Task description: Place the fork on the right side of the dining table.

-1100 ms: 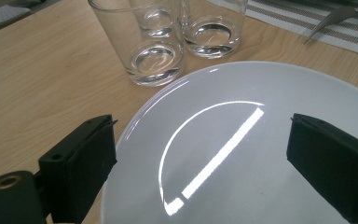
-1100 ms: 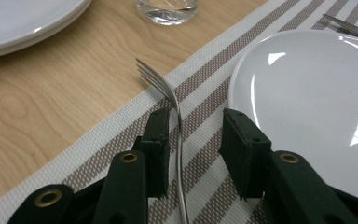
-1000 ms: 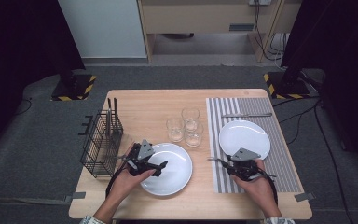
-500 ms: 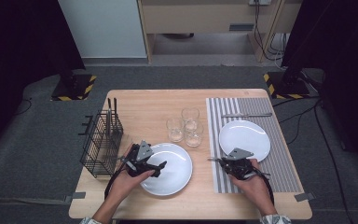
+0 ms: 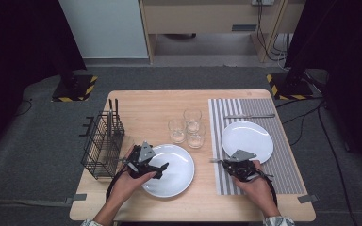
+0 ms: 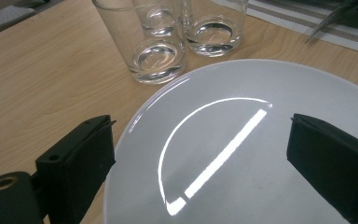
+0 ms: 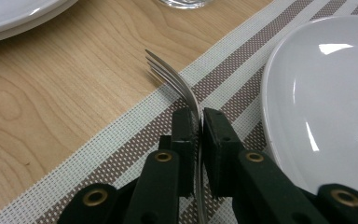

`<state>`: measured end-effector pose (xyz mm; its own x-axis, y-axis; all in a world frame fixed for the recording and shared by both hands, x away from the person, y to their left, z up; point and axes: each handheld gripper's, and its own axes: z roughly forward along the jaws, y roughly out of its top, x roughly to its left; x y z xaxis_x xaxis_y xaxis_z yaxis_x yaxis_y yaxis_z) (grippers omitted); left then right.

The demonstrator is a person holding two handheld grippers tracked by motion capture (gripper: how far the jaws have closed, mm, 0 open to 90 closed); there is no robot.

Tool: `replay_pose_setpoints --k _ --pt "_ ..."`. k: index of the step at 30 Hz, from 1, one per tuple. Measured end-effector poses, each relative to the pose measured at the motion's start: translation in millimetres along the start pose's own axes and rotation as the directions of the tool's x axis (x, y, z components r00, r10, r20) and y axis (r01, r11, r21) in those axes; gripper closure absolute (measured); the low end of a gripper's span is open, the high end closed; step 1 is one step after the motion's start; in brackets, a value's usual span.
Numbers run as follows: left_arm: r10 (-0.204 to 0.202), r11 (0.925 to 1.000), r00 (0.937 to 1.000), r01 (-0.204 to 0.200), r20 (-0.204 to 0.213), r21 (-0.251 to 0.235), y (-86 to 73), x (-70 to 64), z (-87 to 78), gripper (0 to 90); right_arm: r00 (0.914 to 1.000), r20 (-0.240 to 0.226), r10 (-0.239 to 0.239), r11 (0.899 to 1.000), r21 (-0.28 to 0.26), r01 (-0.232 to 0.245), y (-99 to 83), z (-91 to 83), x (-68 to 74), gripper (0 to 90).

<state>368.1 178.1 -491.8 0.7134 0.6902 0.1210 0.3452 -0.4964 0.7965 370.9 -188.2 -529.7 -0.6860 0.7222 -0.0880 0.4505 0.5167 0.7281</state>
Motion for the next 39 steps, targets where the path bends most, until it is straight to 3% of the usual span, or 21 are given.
replay_pose_setpoints --k 17,27,28,30,33,36,39 --pt "0.001 1.0000 1.0000 -0.001 0.000 -0.001 0.1 -1.0 -0.7 6.3 0.9979 -0.038 -0.053 0.999 0.004 0.053 -9.8 -11.9 0.6 87.7" --pt "0.002 1.0000 1.0000 -0.002 0.006 0.001 0.0 -2.8 0.4 6.3 0.9969 -0.036 -0.070 0.997 0.015 0.070 -15.9 -19.9 -2.0 87.6" --pt "0.002 1.0000 1.0000 -0.002 0.008 0.001 0.1 -3.0 0.5 6.3 0.9970 -0.039 -0.068 0.998 0.017 0.068 -16.2 -20.6 -2.3 86.9" --pt "0.002 1.0000 0.9999 -0.002 0.010 0.001 0.3 -3.1 0.6 6.3 0.9980 -0.036 -0.052 0.999 0.013 0.053 -16.0 -20.9 -2.7 74.4" --pt "0.003 1.0000 0.9999 -0.003 0.012 -0.001 0.6 -3.2 0.6 6.2 0.9980 -0.042 -0.046 0.999 -0.022 0.045 -14.0 -22.8 -2.0 63.6" --pt "0.004 1.0000 0.9999 -0.004 0.011 0.001 0.5 -3.2 0.8 6.2 0.9984 -0.035 -0.045 0.997 -0.060 0.043 -10.1 -25.1 -0.5 62.6" --pt "0.009 1.0000 0.9999 -0.009 0.008 -0.002 0.7 -3.3 0.8 6.6 0.9989 -0.011 -0.046 0.997 -0.070 0.045 -7.2 -24.5 0.5 67.1"
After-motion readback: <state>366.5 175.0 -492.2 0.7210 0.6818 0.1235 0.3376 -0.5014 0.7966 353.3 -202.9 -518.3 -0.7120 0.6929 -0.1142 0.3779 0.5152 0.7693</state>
